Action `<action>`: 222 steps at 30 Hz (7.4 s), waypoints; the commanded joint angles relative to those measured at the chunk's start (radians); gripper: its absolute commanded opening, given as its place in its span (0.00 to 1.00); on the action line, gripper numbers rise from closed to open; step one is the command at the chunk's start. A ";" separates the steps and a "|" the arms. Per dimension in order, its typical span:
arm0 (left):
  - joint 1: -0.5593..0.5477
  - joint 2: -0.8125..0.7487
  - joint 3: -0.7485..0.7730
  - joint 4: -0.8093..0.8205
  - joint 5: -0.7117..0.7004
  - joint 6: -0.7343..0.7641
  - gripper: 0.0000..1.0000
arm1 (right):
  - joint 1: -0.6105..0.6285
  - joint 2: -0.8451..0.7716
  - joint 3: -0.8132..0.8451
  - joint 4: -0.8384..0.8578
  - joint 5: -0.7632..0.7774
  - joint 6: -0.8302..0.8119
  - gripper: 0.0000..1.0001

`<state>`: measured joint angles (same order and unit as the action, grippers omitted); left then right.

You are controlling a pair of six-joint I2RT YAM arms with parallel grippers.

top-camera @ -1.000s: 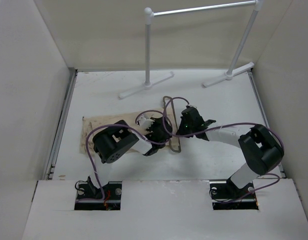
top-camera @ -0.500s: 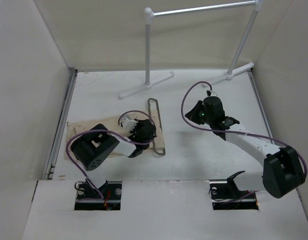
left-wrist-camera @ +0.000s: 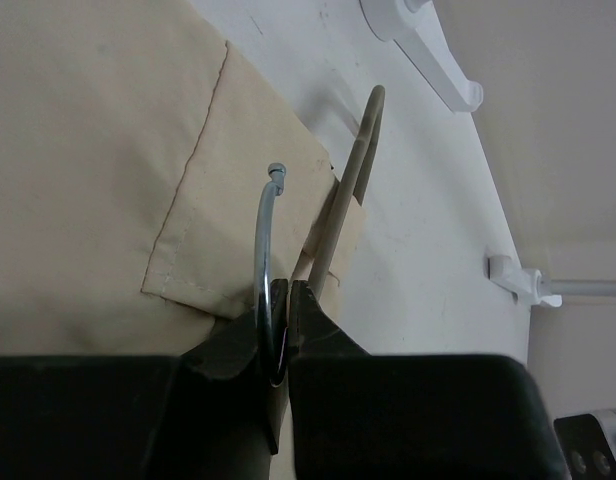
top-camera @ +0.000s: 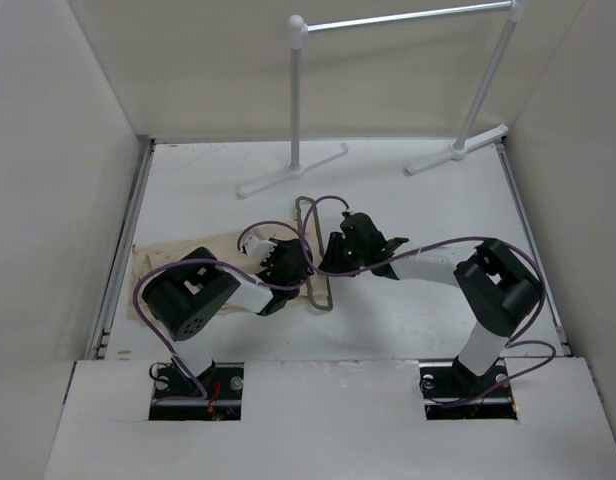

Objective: Place the trousers on the hanger
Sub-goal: Place the trousers on the hanger, then place the hanger at the clothesline, then reset both arms

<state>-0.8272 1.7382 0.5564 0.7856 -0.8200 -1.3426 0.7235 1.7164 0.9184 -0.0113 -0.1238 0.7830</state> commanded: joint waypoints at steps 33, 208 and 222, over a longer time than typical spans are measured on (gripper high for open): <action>0.069 -0.193 -0.055 -0.252 0.024 0.121 0.00 | -0.279 -0.544 -0.285 0.053 0.133 0.044 0.01; 0.222 -0.628 0.281 -0.833 0.476 0.500 1.00 | -0.772 0.026 0.890 0.145 -0.376 0.483 1.00; 0.316 -0.482 0.456 -1.065 0.475 0.566 1.00 | -0.764 -0.495 0.257 -0.016 -0.153 0.214 1.00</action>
<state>-0.5083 1.2472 0.9691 -0.2066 -0.3336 -0.8070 -0.0509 1.3273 1.2766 0.0227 -0.3744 1.1030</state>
